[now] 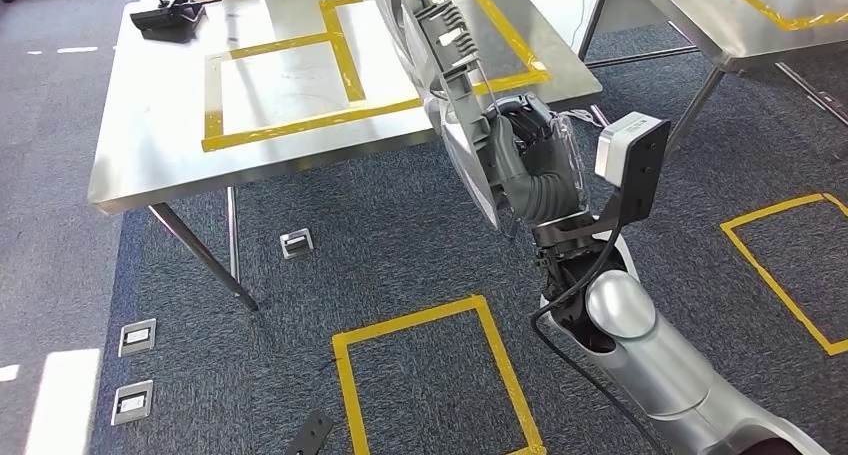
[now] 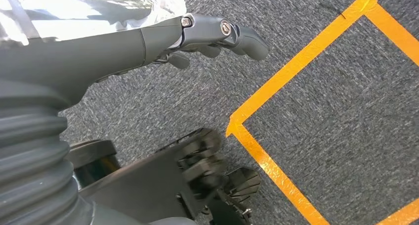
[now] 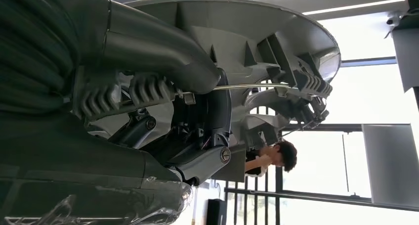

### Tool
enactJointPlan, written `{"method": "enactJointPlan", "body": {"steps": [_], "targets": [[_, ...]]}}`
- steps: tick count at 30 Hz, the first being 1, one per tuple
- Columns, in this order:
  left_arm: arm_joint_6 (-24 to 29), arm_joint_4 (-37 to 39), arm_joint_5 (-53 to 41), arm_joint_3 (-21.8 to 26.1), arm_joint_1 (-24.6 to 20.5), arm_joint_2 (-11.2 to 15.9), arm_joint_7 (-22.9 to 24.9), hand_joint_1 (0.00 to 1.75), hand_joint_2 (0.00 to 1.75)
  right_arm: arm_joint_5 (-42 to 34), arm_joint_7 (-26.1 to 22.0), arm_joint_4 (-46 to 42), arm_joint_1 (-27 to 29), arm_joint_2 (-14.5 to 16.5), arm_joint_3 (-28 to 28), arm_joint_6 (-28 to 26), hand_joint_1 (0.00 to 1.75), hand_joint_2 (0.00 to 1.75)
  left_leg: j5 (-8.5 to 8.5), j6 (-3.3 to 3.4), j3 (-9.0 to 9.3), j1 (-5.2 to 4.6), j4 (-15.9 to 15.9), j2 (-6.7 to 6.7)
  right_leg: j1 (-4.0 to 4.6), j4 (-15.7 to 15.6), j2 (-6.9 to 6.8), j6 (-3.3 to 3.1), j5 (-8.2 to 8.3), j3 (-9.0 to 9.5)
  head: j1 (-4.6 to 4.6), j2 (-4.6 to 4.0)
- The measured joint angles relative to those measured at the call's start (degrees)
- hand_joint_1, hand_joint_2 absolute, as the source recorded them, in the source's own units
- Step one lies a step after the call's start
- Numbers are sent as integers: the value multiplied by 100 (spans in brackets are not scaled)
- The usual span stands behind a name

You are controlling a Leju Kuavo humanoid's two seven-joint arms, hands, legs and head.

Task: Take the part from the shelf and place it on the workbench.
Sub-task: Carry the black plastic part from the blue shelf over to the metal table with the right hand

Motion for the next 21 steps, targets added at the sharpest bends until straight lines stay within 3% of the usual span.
{"method": "enactJointPlan", "body": {"steps": [2, 3, 5, 7, 8, 10, 12, 14, 17, 18, 19, 21], "targets": [[-2, 0, -1, -2, 19, 2, 0, 0, 175, 0, 5, 19, 10, 0, 2, -1, 175, 175, -76, -10, -386, 0, 589, 1, 5, 5, 9, -12, -62, 64, -2, 0], [-3, 0, -1, -2, 27, 3, 0, 0, 175, 0, 8, 27, 13, 0, 2, -1, 175, 175, 48, -18, -466, 1, 610, 1, 6, 10, 19, -7, -102, 109, -2, 0], [-5, 0, -3, -3, 33, 3, 0, 0, 175, 0, 10, 34, 15, 0, 3, -1, 175, 175, 562, -9, -334, 2, 61, 3, 6, 20, 36, 17, -197, 235, -5, 0], [-6, 1, -4, -3, 32, 4, 0, 0, 175, 0, 11, 37, 10, 2, 4, -1, 175, 175, 914, 45, -99, -24, -531, 6, 12, 15, 42, 63, -278, 333, -3, 0], [-6, 2, -4, -3, 32, 4, 0, 0, 175, 0, 12, 38, 9, 3, 4, -3, 175, 175, 947, 79, -22, -43, -695, 7, 11, 9, 44, 92, -299, 348, -5, 0], [1, 2, -4, -3, 28, 6, 1, 0, 175, 0, 13, 39, 6, 5, 1, -11, 175, 175, 847, 148, 57, -68, -843, 18, 15, 2, 39, 148, -306, 343, -13, 0], [10, 1, -5, -3, 26, 2, 2, 0, 175, 0, 11, 39, 7, 4, -9, -18, 175, 175, 770, 200, 137, -37, -959, 23, 20, 73, 26, 196, -349, 308, -4, 0], [13, 0, -7, -3, 23, -7, 7, 0, 175, 0, 13, 41, 8, 5, -11, -17, 175, 175, 732, 243, 210, 2, -1001, 15, 11, 514, 23, 246, -488, 36, 18, 0], [14, 1, -5, -3, 33, -7, 32, 0, 175, 0, 15, 63, 44, 5, -7, -17, 175, 175, 639, 269, 283, 5, -988, 8, -11, 1496, 20, 313, -689, -706, 37, 0], [14, 2, -4, -3, 44, -5, 39, 0, 175, 0, 15, 73, 57, 4, -7, -17, 175, 175, 597, 264, 330, 5, -984, 5, -12, 1562, 19, 321, -606, -835, 40, 0], [15, 2, -5, -3, 54, -5, 43, 0, 175, 0, 15, 79, 64, 4, -7, -17, 175, 175, 546, 255, 394, 7, -981, 1, -10, 1408, 18, 317, -412, -849, 45, 0], [16, 1, -6, -3, 66, -15, 46, 0, 175, 0, 14, 84, 69, 5, -8, -17, 175, 175, 430, 222, 539, 13, -983, -4, 9, 681, 16, 275, 140, -638, 48, 0]]}}
